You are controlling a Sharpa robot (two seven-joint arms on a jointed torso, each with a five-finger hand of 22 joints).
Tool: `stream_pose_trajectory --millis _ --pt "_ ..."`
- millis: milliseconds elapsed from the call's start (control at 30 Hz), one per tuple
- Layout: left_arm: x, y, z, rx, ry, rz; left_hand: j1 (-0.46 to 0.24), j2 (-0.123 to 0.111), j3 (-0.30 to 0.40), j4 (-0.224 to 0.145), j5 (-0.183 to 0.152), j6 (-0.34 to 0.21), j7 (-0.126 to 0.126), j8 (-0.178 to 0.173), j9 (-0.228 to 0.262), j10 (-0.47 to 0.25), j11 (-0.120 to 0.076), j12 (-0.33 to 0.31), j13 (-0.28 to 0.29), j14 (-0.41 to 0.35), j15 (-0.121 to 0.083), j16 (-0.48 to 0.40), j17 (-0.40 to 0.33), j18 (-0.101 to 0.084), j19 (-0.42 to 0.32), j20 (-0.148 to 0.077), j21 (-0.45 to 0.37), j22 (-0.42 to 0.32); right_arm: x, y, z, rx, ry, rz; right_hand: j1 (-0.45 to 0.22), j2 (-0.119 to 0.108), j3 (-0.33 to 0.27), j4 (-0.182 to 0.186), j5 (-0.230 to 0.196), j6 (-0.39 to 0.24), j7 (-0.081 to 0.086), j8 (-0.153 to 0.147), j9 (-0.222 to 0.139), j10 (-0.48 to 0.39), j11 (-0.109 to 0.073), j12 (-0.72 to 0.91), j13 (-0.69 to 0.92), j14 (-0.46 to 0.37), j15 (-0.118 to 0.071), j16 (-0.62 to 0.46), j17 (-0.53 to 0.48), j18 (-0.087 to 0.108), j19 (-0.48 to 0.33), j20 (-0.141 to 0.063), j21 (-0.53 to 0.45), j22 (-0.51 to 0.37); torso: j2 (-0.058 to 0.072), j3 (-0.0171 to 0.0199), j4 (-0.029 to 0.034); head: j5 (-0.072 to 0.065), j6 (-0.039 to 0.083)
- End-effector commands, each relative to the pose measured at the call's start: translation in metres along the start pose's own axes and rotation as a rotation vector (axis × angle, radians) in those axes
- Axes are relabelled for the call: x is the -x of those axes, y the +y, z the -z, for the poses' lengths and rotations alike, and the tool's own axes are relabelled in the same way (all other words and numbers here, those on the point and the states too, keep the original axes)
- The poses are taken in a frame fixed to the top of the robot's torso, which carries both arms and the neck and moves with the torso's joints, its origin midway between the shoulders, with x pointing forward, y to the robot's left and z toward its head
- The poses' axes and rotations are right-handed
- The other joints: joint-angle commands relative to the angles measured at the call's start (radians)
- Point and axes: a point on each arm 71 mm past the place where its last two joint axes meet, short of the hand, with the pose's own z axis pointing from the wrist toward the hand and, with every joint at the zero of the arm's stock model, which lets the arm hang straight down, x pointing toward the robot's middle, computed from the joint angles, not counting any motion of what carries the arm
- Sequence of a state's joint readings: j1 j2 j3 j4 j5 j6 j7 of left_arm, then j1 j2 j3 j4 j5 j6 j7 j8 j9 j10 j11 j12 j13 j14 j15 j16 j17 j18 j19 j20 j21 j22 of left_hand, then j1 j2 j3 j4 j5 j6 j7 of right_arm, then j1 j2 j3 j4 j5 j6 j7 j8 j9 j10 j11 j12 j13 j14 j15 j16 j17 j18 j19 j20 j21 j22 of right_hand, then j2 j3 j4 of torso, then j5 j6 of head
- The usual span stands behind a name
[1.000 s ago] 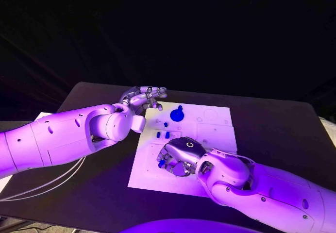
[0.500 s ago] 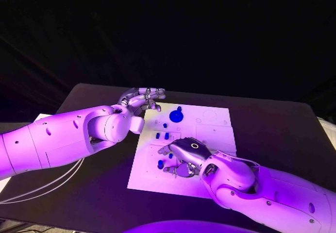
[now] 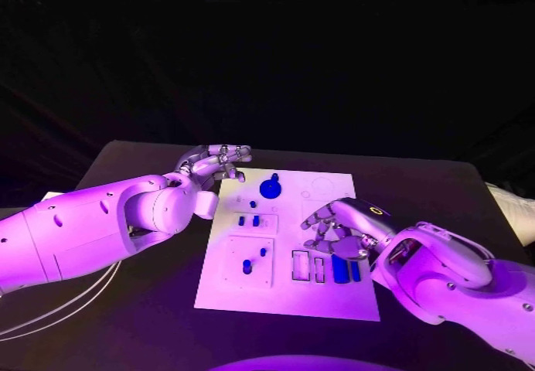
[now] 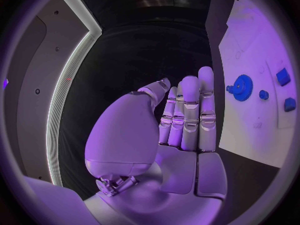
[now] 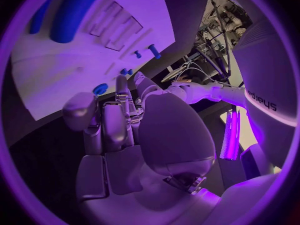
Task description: Assemble the parts on the task board
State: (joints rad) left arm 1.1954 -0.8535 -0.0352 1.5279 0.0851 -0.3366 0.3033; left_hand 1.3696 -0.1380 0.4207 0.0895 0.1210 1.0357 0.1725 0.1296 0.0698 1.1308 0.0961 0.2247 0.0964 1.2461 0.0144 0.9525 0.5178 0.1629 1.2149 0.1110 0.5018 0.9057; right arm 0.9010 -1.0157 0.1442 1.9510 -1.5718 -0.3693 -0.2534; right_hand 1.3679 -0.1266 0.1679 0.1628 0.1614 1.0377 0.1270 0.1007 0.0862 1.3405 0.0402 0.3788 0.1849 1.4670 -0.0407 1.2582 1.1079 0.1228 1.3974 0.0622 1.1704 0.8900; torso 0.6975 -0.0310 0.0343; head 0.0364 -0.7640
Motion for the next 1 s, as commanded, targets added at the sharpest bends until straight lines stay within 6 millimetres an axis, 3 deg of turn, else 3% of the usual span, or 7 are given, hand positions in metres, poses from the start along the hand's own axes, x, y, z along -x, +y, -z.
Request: stream_pose_trajectory --millis 33,100,167,267,300,567,1000 --pt "-0.003 -0.001 0.001 -0.003 0.028 0.000 0.002 0.004 -0.005 0.001 -0.002 -0.007 0.002 0.004 -0.001 -0.007 0.003 0.003 0.002 -0.006 0.000 -0.002 -0.002 0.019 0.001 0.003 -0.004 -0.002 -0.001 -0.019 0.012 -0.176 0.084 -0.088 -0.059 -0.008 -0.046 0.040 0.036 0.022 -0.021 0.015 0.005 0.055 -0.021 0.165 0.171 0.054 -0.014 0.056 0.071 -0.019 0.028 -0.016 0.055 0.077 -0.003 -0.0013 -0.0127 -0.024 0.003" --pt "-0.003 -0.001 0.002 -0.003 0.030 0.000 0.002 0.004 -0.005 0.001 -0.002 -0.007 0.002 0.004 -0.002 -0.007 0.003 0.003 0.001 -0.006 0.000 -0.002 -0.002 0.019 0.001 0.003 -0.004 -0.002 0.000 -0.027 0.019 -0.230 0.090 -0.069 -0.086 -0.011 -0.086 0.065 0.085 0.037 -0.031 0.026 0.012 0.078 -0.028 0.422 0.461 0.061 -0.023 0.103 0.133 -0.026 0.037 -0.025 0.087 0.124 -0.003 -0.0001 -0.0162 -0.028 0.001" --pt "-0.003 -0.001 0.002 -0.002 0.031 0.000 0.002 0.004 -0.005 0.001 -0.002 -0.007 0.002 0.004 -0.002 -0.007 0.003 0.003 0.001 -0.006 0.000 -0.002 -0.002 0.019 0.001 0.003 -0.004 -0.002 0.000 -0.033 0.026 -0.287 0.109 -0.040 -0.104 0.000 -0.122 0.092 0.099 0.042 -0.032 0.035 0.021 0.069 -0.030 0.586 0.654 0.063 -0.025 0.132 0.174 -0.031 0.040 -0.028 0.108 0.154 -0.003 -0.0004 -0.0185 -0.033 0.000" --pt "-0.003 -0.001 0.002 -0.002 0.032 -0.001 0.002 0.004 -0.005 0.001 -0.002 -0.007 0.002 0.004 -0.002 -0.007 0.003 0.003 0.001 -0.006 0.000 -0.002 -0.002 0.019 0.001 0.003 -0.004 -0.002 -0.002 -0.040 0.032 -0.356 0.133 -0.012 -0.128 0.014 -0.166 0.121 0.109 0.039 -0.034 0.045 0.034 0.050 -0.031 0.682 0.771 0.063 -0.024 0.151 0.200 -0.032 0.039 -0.027 0.121 0.171 -0.005 -0.0007 -0.0214 -0.039 0.001" --pt "-0.003 -0.001 0.002 -0.001 0.033 -0.001 0.002 0.004 -0.005 0.001 -0.002 -0.007 0.002 0.004 -0.002 -0.007 0.003 0.003 0.001 -0.006 0.000 -0.002 -0.002 0.019 0.001 0.003 -0.004 -0.002 -0.003 -0.042 0.033 -0.374 0.138 0.000 -0.120 0.040 -0.193 0.111 0.117 0.031 -0.033 0.052 0.048 0.026 -0.031 0.727 0.835 0.062 -0.024 0.159 0.210 -0.033 0.035 -0.025 0.126 0.177 -0.005 -0.0013 -0.0218 -0.041 0.001" --pt "-0.002 -0.001 0.002 0.000 0.033 -0.001 0.002 0.004 -0.006 0.001 -0.002 -0.009 0.003 0.004 -0.002 -0.009 0.004 0.004 0.001 -0.007 0.000 -0.002 -0.002 0.019 0.001 0.004 -0.005 -0.002 -0.008 -0.044 0.036 -0.400 0.157 0.073 -0.146 0.058 -0.248 0.127 0.128 0.032 -0.034 0.070 0.073 0.024 -0.029 0.772 0.908 0.064 -0.023 0.172 0.230 -0.033 0.034 -0.025 0.136 0.190 -0.005 -0.0022 -0.0200 -0.048 0.002" --pt "-0.002 -0.001 0.003 0.002 0.034 -0.001 0.002 0.004 -0.006 0.001 -0.002 -0.009 0.003 0.004 -0.002 -0.009 0.004 0.004 0.001 -0.007 0.000 -0.002 -0.002 0.019 0.001 0.004 -0.005 -0.002 -0.025 -0.041 0.032 -0.394 0.211 0.088 -0.155 0.072 -0.268 0.127 0.129 0.030 -0.035 0.077 0.086 0.027 -0.030 0.789 0.938 0.066 -0.023 0.180 0.243 -0.035 0.036 -0.024 0.144 0.203 -0.006 -0.0030 -0.0194 -0.050 0.000"
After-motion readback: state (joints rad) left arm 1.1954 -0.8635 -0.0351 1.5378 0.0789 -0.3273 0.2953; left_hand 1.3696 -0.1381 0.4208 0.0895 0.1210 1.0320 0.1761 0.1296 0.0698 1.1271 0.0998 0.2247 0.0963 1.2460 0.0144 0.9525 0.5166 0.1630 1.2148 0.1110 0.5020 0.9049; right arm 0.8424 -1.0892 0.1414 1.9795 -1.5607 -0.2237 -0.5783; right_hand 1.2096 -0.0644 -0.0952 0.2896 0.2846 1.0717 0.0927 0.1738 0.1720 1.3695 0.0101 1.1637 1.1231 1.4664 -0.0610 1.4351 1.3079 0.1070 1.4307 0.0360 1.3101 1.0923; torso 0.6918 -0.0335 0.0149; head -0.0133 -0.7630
